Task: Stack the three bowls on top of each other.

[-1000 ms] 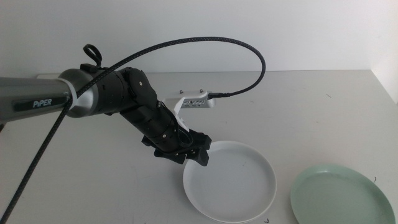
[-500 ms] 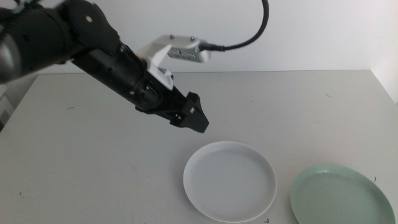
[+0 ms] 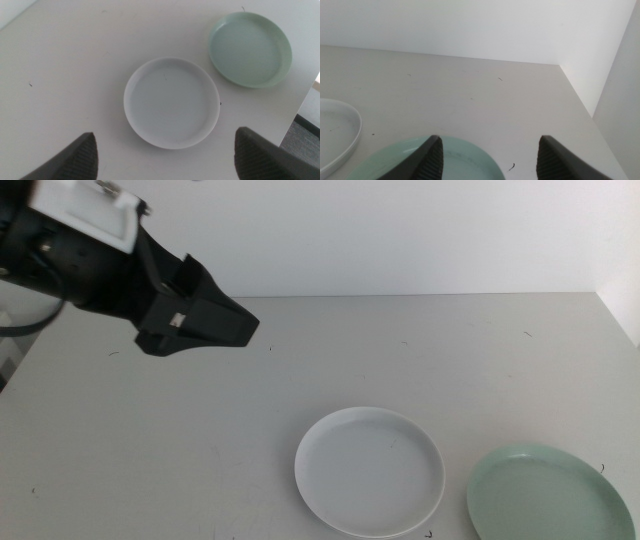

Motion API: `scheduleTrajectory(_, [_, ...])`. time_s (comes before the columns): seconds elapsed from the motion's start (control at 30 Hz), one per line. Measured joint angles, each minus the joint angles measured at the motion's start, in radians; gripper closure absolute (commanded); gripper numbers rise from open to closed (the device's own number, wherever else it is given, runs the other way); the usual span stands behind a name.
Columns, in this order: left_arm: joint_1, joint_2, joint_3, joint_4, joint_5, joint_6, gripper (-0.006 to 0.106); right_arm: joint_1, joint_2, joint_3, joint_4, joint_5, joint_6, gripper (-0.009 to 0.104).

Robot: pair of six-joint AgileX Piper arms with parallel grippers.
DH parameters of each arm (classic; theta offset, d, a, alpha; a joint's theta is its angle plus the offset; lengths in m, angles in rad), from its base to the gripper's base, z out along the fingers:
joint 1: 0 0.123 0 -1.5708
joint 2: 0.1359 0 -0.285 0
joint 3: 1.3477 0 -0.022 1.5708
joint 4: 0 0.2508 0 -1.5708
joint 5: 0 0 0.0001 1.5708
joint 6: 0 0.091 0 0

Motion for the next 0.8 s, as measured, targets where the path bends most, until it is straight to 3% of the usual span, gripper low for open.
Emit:
scheduleTrajectory(0.3, [0.000,-0.175,-0.002,0.028,0.015,-0.026,0.002,0.000,0.000,0.000,0.000,0.000,0.000,0.047])
scheduleTrajectory(0.8, [0.000,-0.189,-0.002,0.045,0.016,-0.035,0.002,0.000,0.000,-0.043,0.007,0.047,0.000,0.047])
